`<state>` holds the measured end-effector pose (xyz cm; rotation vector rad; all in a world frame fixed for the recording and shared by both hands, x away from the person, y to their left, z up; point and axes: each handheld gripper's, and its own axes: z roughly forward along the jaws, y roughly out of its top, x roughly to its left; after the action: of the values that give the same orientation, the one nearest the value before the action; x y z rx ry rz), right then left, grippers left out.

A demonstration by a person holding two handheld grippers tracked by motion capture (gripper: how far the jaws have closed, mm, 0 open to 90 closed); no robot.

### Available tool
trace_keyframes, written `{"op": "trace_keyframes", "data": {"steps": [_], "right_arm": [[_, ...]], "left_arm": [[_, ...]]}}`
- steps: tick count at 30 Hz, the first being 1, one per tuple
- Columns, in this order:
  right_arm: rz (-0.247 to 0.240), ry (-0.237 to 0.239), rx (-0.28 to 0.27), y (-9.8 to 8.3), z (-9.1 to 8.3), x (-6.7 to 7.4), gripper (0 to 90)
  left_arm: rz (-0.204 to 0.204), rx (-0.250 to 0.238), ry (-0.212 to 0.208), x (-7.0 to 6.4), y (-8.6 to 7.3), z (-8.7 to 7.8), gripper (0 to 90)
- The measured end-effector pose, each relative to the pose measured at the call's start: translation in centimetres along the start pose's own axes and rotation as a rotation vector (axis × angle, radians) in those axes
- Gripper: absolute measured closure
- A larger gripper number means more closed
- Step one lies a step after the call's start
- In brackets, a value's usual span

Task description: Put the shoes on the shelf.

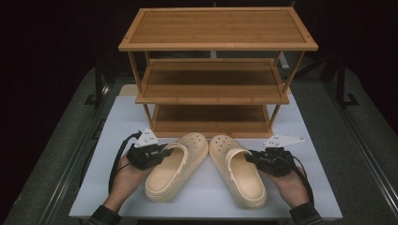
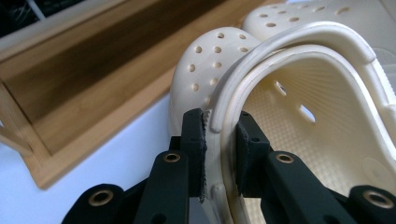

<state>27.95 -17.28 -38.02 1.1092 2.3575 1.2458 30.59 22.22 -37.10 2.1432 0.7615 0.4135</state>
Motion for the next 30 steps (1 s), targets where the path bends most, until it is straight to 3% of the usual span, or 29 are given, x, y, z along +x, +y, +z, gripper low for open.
{"op": "trace_keyframes", "data": {"steps": [8, 14, 20, 30], "right_arm": [[-0.010, -0.021, -0.040, 1.5, -0.5, -1.3, 79.1], [-0.012, -0.046, -0.064, 3.2, 0.2, -3.0, 79.0], [-0.010, -0.085, -0.075, 5.0, 1.7, -4.6, 79.0], [-0.024, -0.133, -0.080, 6.5, 4.5, -5.5, 78.9]], "left_arm": [[-0.004, -0.034, -0.009, 1.1, 1.4, 0.4, 76.6], [-0.006, -0.051, 0.006, 2.2, 2.8, 1.4, 76.6], [-0.005, -0.069, 0.064, 3.2, 3.9, 2.8, 76.6], [-0.018, -0.074, 0.161, 4.0, 4.6, 5.5, 76.6]]}}
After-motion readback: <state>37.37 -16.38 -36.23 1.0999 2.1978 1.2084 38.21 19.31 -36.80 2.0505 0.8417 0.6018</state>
